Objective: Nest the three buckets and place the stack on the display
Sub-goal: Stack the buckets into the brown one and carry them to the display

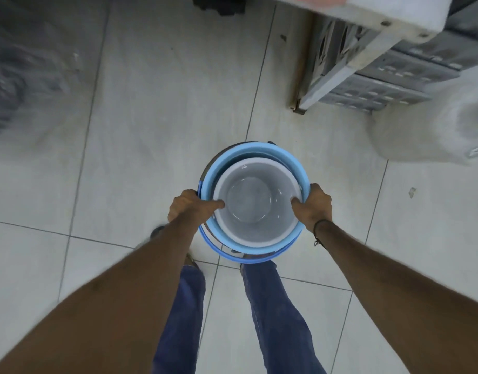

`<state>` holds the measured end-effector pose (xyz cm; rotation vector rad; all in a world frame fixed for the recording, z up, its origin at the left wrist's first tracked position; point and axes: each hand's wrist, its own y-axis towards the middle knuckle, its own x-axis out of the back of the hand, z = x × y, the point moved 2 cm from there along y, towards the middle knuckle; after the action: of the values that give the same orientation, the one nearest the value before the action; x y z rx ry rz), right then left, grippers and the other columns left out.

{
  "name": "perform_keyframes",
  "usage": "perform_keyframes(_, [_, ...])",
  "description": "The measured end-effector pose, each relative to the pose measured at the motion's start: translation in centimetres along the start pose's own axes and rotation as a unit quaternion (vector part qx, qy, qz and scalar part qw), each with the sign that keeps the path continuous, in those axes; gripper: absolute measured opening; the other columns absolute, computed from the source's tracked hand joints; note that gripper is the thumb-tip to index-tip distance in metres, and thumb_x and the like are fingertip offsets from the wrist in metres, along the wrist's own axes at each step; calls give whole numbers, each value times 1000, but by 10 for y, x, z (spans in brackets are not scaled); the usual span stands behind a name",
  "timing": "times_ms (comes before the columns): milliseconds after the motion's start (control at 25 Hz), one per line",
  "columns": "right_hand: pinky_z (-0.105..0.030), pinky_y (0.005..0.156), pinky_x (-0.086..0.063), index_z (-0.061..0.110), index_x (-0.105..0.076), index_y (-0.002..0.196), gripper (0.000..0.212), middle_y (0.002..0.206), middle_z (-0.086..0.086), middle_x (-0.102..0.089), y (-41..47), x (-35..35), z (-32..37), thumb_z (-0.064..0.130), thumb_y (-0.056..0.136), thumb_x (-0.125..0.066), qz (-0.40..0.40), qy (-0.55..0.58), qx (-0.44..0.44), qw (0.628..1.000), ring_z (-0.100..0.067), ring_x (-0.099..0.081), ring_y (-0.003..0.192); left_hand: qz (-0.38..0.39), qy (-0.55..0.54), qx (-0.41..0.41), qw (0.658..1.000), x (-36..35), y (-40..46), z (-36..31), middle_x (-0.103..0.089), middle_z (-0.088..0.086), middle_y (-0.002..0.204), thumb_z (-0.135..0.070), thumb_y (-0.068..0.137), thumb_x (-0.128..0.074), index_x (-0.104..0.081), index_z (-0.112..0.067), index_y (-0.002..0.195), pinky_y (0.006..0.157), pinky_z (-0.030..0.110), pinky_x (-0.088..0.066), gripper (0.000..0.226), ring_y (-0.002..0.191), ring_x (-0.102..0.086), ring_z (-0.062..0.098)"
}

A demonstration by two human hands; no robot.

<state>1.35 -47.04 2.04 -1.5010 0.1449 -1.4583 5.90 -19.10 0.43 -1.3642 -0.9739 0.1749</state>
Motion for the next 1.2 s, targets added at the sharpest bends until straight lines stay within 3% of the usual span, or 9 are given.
perform_keyframes(240, [-33,76,-55,11,-65,104,47,97,-10,-64,-153,106,131,36,67,-80,51,38,16,998,-25,-60,86,-23,-6,-67,997,192,-142,32,-66,9,105,-71,55,-79,-64,-18,102,82,37,-55,72,97,-63,29])
perform_keyframes(400, [-45,61,-62,18,-60,101,47,93,-11,-68,-267,189,252,24,63,-87,136,121,57,982,-26,-70,78,-36,-51,-119,991,350,-242,49,-69,6,88,-69,57,-80,-59,-22,90,61,29,-54,61,69,-65,19])
perform_keyframes(480, [-49,66,-62,20,-57,105,50,99,-14,-70,-319,229,309,17,65,-88,206,138,101,964,-31,-71,81,-29,-41,-151,987,425,-289,52,-70,4,76,-65,63,-81,-59,-23,92,46,24,-48,55,52,-62,18])
perform_keyframes(560, [-48,68,-62,17,-62,112,50,104,-14,-71,-359,265,362,18,68,-87,241,126,150,950,-30,-71,77,-24,-30,-175,984,494,-325,49,-71,3,71,-63,66,-80,-64,-23,97,44,25,-48,53,49,-62,18])
perform_keyframes(680, [-40,64,-62,9,-64,113,51,96,-13,-71,-402,323,446,26,70,-85,230,100,218,943,-26,-69,69,-55,-48,-214,974,596,-373,25,-77,7,77,-66,59,-83,-69,-18,98,60,39,-63,63,64,-75,25])
perform_keyframes(840, [-30,58,-56,7,-67,107,49,85,-10,-65,-425,400,545,36,71,-82,180,104,283,936,-21,-61,64,-103,-118,-255,954,706,-422,-32,-77,22,92,-55,55,-91,-71,-4,102,76,60,-60,73,86,-74,42])
perform_keyframes(960, [-25,53,-51,15,-64,101,37,73,-5,-60,-421,453,603,36,74,-79,130,131,322,929,-16,-54,58,-135,-140,-295,936,762,-442,-87,-77,20,94,-59,54,-88,-71,-6,104,70,60,-62,75,83,-75,40])
perform_keyframes(1120, [-29,55,-52,15,-66,102,34,68,-3,-59,-378,499,666,33,76,-78,98,162,342,921,-16,-53,56,-173,-168,-315,918,800,-440,-163,-73,17,90,-48,78,-79,-60,-8,108,39,39,-59,53,67,-72,31])
perform_keyframes(1200, [-30,56,-54,13,-67,103,35,69,-5,-61,-343,508,688,32,76,-79,95,164,329,925,-18,-55,56,-163,-161,-307,924,806,-415,-193,-73,19,93,-51,73,-81,-60,-6,109,46,45,-62,61,70,-73,35])
